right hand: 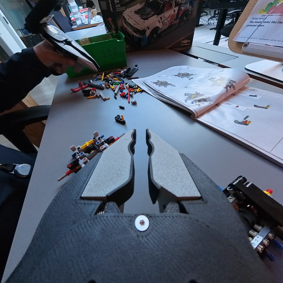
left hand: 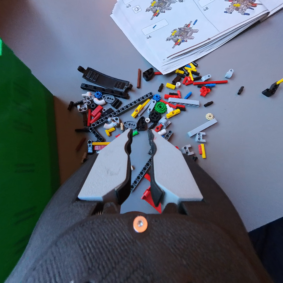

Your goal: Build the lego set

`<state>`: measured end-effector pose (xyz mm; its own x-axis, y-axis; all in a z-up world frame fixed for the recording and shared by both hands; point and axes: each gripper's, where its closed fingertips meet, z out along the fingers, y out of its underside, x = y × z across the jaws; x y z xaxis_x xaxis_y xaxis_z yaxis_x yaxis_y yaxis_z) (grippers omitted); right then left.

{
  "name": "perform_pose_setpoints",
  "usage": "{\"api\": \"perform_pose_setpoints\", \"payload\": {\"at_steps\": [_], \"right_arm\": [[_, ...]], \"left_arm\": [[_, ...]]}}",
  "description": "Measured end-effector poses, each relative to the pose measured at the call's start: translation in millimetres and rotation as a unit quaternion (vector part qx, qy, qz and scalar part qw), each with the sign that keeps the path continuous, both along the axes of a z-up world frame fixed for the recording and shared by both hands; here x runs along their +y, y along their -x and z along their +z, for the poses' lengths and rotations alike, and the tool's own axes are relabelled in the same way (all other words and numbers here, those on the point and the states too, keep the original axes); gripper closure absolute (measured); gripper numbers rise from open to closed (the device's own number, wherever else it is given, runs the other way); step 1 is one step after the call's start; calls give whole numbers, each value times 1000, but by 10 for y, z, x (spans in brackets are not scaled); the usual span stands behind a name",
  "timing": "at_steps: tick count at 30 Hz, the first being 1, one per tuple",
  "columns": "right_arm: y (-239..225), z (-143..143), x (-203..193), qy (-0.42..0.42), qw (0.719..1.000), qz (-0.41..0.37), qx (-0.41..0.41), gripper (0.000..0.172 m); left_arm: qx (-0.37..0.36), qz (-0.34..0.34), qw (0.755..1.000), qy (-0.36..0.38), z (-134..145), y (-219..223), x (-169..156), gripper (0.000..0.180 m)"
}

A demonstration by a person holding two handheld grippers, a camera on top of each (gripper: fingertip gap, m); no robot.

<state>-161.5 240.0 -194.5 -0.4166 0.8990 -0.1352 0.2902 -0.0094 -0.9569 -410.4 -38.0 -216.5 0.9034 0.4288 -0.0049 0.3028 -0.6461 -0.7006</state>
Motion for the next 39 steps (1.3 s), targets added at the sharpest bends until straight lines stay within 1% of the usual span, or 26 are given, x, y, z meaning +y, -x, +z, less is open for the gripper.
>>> {"api": "perform_pose_setpoints", "payload": {"at_steps": [4, 7, 10, 12, 15, 17, 21, 24, 26, 28, 31, 35, 39], "right_arm": [[2, -8, -5, -2, 1000, 1, -2, 163], [3, -15, -9, -4, 1000, 1, -4, 163], [-7, -4, -4, -3, 1000, -1, 0, 163], [-13, -2, -2, -2, 1000, -1, 0, 163], [-9, -7, -11, -1, 1000, 3, -2, 163], [-9, -11, -20, -3, 1000, 5, -3, 163], [-12, -6, -26, -6, 1000, 5, -1, 164], [-12, -9, -24, -5, 1000, 5, -2, 163], [-12, -6, -20, -4, 1000, 4, -2, 164], [-17, 1, -17, -2, 1000, 3, -1, 164], [-20, 7, -31, -2, 1000, 6, 1, 164], [-16, -14, -50, -7, 1000, 10, -4, 164], [-24, 1, -37, -6, 1000, 8, 0, 164]], "left_arm": [[-20, -55, 998, 15, -98, -95, 128, 166], [-29, -113, 991, 64, -265, -140, 245, 173], [-46, -157, 979, 120, -413, -190, 268, 170], [-41, -173, 975, 137, -424, -192, 287, 171], [-43, -174, 972, 154, -436, -159, 294, 171], [-52, -177, 966, 179, -492, -167, 245, 169], [-46, -185, 966, 173, -486, -183, 254, 171], [-28, -178, 968, 177, -474, -162, 223, 171], [-12, -173, 970, 172, -416, -158, 201, 177], [1, -165, 972, 164, -333, -145, 176, 177], [-3, -161, 975, 150, -297, -151, 166, 177], [-13, -153, 976, 155, -392, -131, 127, 177], [-16, -159, 977, 140, -345, -168, 184, 177]]}}
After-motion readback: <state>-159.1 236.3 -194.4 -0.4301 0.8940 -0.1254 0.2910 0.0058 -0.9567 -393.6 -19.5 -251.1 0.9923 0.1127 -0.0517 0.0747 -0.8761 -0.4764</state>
